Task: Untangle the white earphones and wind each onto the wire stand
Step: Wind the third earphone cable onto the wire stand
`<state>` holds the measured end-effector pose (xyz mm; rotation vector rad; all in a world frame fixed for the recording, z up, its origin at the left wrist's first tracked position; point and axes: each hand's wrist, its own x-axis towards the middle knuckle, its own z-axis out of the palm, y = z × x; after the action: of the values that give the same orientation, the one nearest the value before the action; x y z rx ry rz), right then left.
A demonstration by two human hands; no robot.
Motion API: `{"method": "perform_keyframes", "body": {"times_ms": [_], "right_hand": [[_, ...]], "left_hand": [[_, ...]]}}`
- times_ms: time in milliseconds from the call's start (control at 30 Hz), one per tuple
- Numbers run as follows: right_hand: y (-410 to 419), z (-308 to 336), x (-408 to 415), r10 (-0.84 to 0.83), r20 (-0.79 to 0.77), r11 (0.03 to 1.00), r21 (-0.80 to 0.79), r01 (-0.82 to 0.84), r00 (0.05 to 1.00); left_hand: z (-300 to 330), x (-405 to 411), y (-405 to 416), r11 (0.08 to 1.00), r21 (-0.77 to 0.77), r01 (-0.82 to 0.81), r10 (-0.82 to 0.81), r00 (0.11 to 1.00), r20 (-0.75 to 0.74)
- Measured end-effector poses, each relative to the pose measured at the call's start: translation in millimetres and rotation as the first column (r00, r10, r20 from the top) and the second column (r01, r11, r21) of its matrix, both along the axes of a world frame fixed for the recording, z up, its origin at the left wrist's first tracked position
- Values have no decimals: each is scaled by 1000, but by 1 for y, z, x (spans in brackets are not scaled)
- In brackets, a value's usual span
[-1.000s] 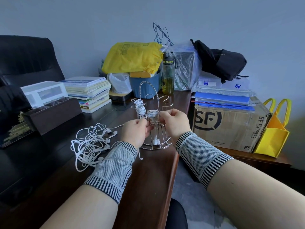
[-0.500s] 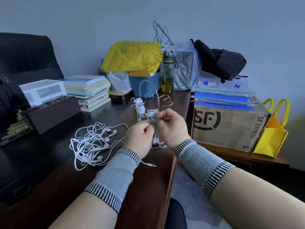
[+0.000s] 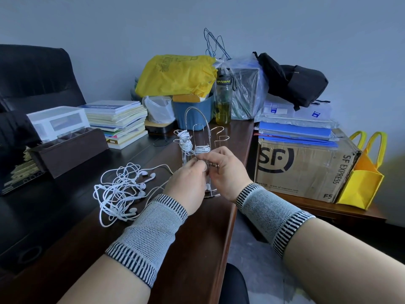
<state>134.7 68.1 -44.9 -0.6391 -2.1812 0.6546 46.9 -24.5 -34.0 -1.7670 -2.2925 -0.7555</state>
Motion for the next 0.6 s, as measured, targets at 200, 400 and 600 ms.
{"method": "perform_keyframes", "body": {"times_ms": [200, 400, 600], "right_hand": [[7, -4, 3, 11, -12, 992, 129, -10, 1000], [11, -1, 0, -13, -49, 989, 144, 20, 999], [11, 0, -2, -43, -60, 996, -84, 38, 997]], "left_hand": [[13, -6, 1, 996, -83, 17, -26, 994, -108], [15, -11, 2, 997, -68, -44, 38, 996, -75], [30, -19, 0, 995, 47, -93, 91, 994, 58]]}}
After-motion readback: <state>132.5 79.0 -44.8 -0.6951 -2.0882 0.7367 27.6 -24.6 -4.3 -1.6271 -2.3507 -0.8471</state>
